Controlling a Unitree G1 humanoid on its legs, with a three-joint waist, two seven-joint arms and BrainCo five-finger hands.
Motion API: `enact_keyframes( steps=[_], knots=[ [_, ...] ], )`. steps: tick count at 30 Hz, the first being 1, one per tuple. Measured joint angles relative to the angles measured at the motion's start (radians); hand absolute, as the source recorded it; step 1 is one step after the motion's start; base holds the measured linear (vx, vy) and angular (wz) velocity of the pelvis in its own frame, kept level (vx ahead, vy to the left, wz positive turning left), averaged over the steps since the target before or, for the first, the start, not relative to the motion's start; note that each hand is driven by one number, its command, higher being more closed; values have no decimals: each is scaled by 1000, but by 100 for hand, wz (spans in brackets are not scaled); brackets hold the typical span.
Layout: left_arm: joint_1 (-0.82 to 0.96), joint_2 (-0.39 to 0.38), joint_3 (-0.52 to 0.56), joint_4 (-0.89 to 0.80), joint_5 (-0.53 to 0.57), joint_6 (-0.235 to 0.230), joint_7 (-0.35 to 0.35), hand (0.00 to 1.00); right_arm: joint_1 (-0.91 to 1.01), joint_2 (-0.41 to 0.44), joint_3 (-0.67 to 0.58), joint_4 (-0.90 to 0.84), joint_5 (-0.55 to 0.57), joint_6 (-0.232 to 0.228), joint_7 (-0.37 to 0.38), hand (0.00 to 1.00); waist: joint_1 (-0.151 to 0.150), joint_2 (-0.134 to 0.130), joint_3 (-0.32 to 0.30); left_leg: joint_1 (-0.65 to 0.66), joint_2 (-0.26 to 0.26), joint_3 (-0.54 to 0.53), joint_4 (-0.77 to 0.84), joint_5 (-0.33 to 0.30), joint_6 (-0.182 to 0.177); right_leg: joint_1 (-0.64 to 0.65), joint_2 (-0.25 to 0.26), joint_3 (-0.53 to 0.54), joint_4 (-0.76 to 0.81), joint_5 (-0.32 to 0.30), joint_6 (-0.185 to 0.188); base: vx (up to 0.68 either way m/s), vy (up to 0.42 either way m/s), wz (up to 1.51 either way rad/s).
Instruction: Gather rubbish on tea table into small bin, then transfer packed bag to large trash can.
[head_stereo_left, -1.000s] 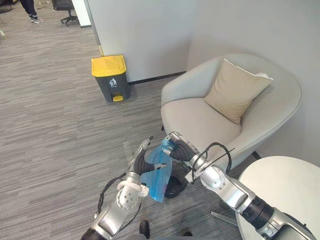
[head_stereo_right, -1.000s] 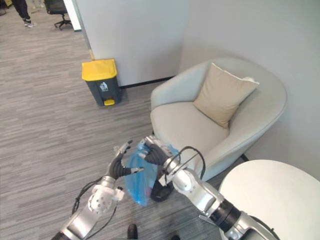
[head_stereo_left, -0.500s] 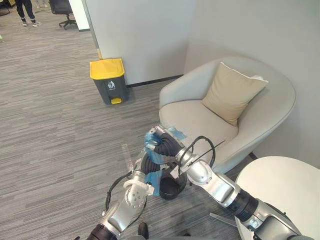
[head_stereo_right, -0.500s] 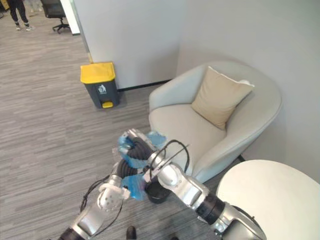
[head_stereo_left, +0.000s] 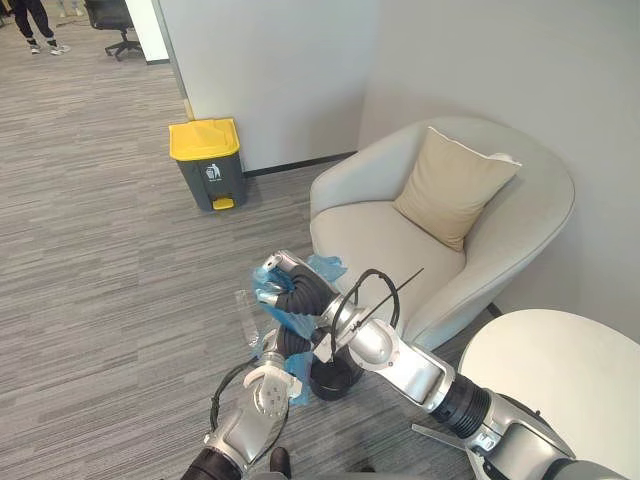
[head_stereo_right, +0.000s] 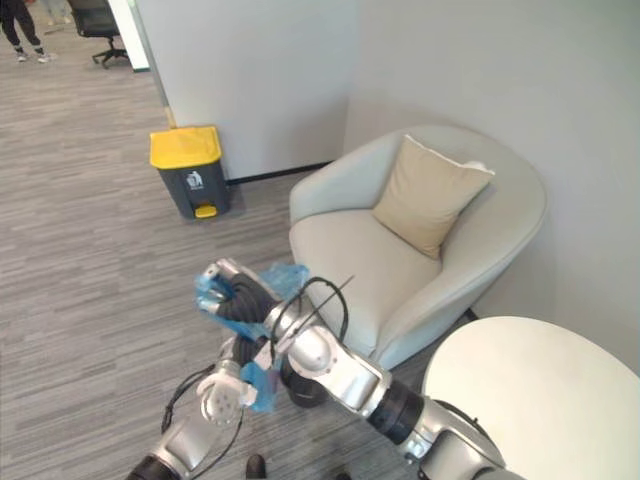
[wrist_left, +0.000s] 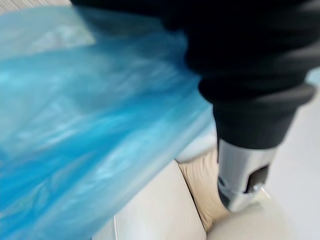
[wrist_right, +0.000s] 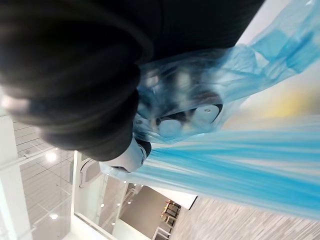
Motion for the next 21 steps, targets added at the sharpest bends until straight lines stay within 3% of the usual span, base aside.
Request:
enact_keyframes(
  steps=[3,9,21],
  knots=[
    [-15,-12,15,30,4,12,33,100,0,2,11,0,29,2,0,100,-1,0,0,0,3,0,2,2,-1,0,5,1,-1,1,-1,25,-9,-1],
    [-25,-23,40,55,0,25,35,100,0,7,11,0,77,3,15,100,-8,0,0,0,4,2,2,1,-2,-1,7,5,-2,1,-2,5,-1,0],
    [10,-23,72,43,-85,27,30,100,111,4,-48,0,31,-19,38,100,-21,-4,3,0,4,3,2,0,-3,-1,5,6,-2,1,-2,0,0,0]
  ],
)
